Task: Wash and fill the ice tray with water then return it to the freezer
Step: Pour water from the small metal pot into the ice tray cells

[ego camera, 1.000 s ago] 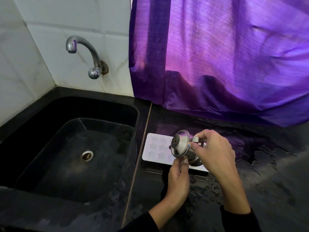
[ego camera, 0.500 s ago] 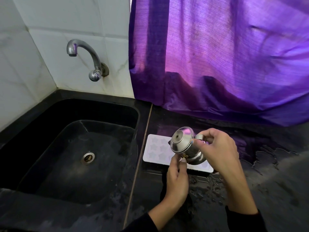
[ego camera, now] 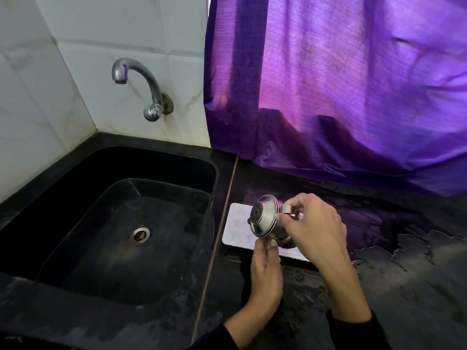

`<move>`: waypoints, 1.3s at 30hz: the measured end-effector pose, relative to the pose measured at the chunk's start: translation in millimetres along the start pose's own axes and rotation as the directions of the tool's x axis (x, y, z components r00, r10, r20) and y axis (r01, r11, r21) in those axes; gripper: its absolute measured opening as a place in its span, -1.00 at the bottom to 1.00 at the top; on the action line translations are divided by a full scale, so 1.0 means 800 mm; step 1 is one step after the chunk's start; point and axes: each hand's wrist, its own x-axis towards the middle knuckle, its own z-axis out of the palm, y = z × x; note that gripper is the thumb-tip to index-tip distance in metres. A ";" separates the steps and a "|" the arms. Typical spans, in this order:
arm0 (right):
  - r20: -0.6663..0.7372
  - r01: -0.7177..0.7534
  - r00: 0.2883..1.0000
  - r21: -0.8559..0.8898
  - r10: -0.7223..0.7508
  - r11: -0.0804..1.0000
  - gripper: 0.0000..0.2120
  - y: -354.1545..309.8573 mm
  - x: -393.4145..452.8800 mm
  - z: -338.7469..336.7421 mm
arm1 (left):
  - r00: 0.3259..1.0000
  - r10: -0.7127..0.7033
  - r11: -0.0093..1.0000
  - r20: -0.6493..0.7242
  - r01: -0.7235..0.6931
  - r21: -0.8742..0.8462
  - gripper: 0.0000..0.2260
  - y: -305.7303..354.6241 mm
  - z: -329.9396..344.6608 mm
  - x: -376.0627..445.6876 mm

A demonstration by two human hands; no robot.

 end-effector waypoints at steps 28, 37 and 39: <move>-0.030 0.077 0.996 -0.044 -0.078 0.996 -0.90 0.000 -0.002 0.010 | 1.000 -0.010 1.000 -0.002 0.010 0.017 -0.78 -0.002 -0.004 -0.001; -0.011 -0.096 0.994 0.358 0.107 0.929 -0.89 0.034 0.016 0.019 | 0.985 0.164 0.973 0.052 -0.171 0.157 -0.75 0.016 -0.021 0.012; 0.015 -0.141 0.987 0.561 0.160 0.816 -0.90 0.044 0.024 0.027 | 0.978 0.200 0.964 0.057 -0.207 0.166 -0.72 0.023 -0.025 0.021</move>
